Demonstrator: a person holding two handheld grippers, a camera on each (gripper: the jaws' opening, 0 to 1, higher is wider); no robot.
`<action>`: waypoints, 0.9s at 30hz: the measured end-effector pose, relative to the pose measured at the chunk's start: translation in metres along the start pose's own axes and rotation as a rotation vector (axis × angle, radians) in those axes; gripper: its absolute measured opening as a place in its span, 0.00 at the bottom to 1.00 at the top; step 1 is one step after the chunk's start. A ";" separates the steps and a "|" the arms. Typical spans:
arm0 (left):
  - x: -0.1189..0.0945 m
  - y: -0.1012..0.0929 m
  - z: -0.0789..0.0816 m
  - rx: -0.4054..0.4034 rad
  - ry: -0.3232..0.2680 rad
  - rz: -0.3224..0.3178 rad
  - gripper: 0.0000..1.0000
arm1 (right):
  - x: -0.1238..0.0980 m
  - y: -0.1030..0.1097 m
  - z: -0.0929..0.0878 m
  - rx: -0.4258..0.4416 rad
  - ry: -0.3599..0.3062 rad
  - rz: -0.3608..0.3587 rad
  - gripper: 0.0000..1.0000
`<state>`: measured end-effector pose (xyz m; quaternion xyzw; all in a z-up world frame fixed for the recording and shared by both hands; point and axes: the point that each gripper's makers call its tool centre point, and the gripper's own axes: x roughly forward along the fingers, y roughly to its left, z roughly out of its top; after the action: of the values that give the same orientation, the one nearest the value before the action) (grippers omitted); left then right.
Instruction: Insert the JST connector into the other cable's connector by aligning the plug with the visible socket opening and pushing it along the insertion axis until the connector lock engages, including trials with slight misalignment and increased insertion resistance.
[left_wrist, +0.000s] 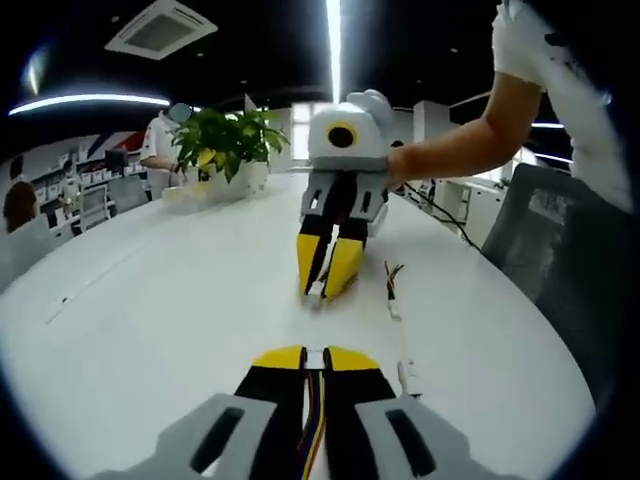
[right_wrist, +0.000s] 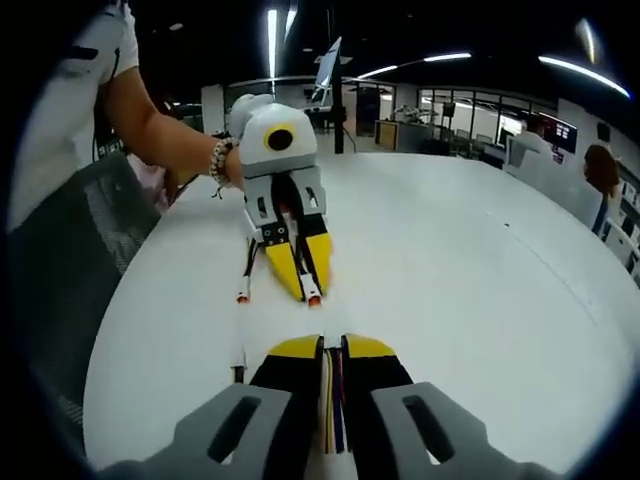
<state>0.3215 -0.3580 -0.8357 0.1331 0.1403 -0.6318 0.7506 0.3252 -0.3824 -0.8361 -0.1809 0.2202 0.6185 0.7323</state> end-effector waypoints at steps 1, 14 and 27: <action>-0.001 -0.002 0.001 -0.002 -0.002 -0.006 0.00 | 0.000 0.002 0.002 -0.009 -0.002 0.011 0.04; 0.001 -0.010 0.010 0.033 -0.009 -0.046 0.00 | 0.009 0.019 0.008 -0.093 0.026 0.086 0.04; 0.006 -0.011 0.009 0.044 0.012 -0.063 0.00 | 0.015 0.020 0.006 -0.126 0.060 0.106 0.04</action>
<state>0.3116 -0.3687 -0.8298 0.1491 0.1351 -0.6572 0.7264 0.3083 -0.3629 -0.8391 -0.2331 0.2120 0.6633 0.6788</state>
